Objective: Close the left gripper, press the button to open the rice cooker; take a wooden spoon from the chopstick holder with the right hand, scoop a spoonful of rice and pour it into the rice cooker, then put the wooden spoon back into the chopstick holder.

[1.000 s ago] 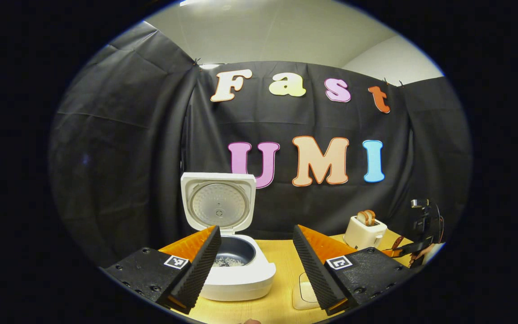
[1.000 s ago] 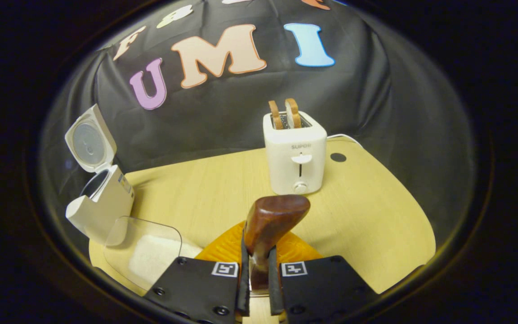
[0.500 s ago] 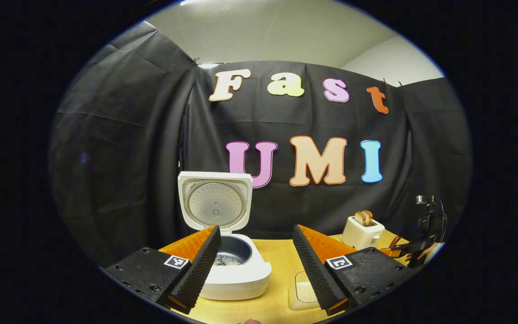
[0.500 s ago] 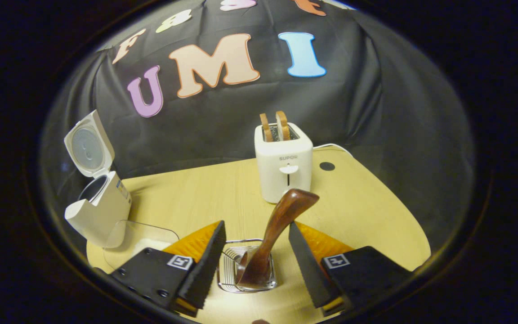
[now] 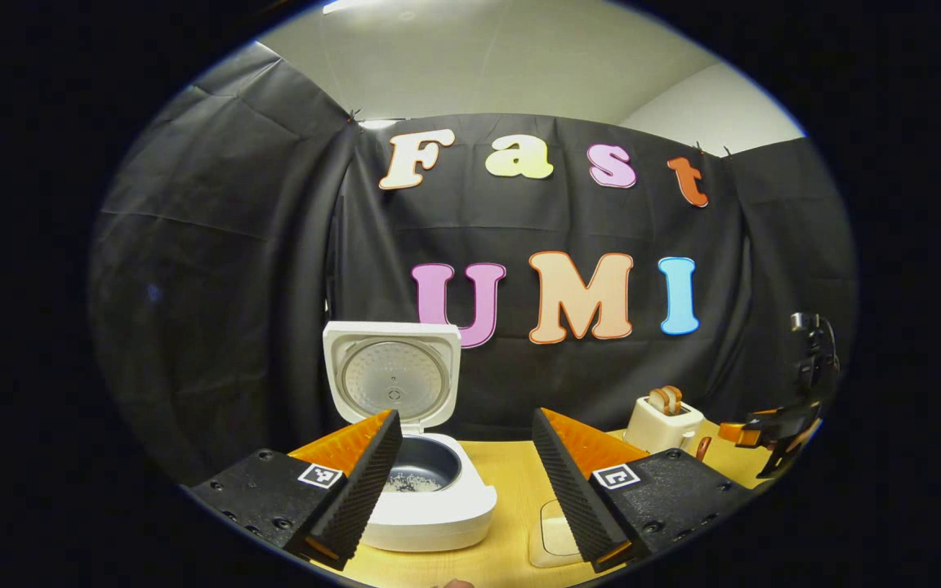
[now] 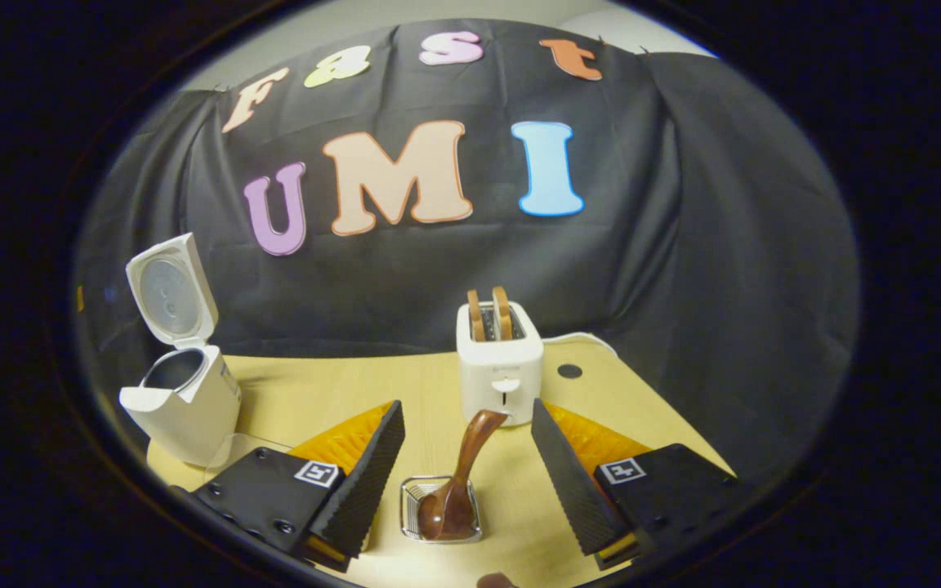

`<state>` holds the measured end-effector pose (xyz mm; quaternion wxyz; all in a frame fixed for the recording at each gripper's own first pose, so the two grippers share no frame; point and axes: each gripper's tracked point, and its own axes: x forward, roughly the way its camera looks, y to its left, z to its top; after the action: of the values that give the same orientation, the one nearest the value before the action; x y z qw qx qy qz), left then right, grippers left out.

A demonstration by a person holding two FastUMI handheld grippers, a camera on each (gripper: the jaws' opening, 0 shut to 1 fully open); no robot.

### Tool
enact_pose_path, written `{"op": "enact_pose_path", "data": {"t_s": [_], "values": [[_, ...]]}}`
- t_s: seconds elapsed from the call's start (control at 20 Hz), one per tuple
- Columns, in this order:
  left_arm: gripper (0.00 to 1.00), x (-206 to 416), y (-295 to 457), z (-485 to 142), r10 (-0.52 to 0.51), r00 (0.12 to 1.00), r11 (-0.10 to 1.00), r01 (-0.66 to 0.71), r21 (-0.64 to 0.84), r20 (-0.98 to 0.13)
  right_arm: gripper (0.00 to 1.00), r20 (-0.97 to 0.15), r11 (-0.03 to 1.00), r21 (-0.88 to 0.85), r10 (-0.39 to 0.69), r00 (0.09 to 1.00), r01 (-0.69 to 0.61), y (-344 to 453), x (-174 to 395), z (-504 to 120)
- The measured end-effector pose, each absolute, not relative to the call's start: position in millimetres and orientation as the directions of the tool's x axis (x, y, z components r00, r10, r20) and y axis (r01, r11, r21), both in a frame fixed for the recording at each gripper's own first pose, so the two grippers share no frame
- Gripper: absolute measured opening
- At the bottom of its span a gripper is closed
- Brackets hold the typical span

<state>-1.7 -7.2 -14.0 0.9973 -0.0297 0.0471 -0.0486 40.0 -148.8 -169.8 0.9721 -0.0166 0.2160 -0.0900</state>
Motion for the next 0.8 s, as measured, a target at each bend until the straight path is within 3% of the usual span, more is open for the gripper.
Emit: {"op": "enact_pose_path", "data": {"t_s": [0.25, 0.8], "values": [[0.94, 36.9, 20.1, 0.3, -0.05, 0.995, 0.998, 0.046, -0.046, -0.086, 0.98, -0.377, 0.989, -0.08, -0.146, 0.915, 0.125, -128.4, 29.6, -139.6], [0.92, 140.8, 67.1, 24.8, 0.002, 0.993, 0.998, -0.009, -0.066, -0.114, 0.99, -0.347, 0.978, -0.128, -0.201, 0.916, 0.167, -143.1, 8.6, -118.6]]}}
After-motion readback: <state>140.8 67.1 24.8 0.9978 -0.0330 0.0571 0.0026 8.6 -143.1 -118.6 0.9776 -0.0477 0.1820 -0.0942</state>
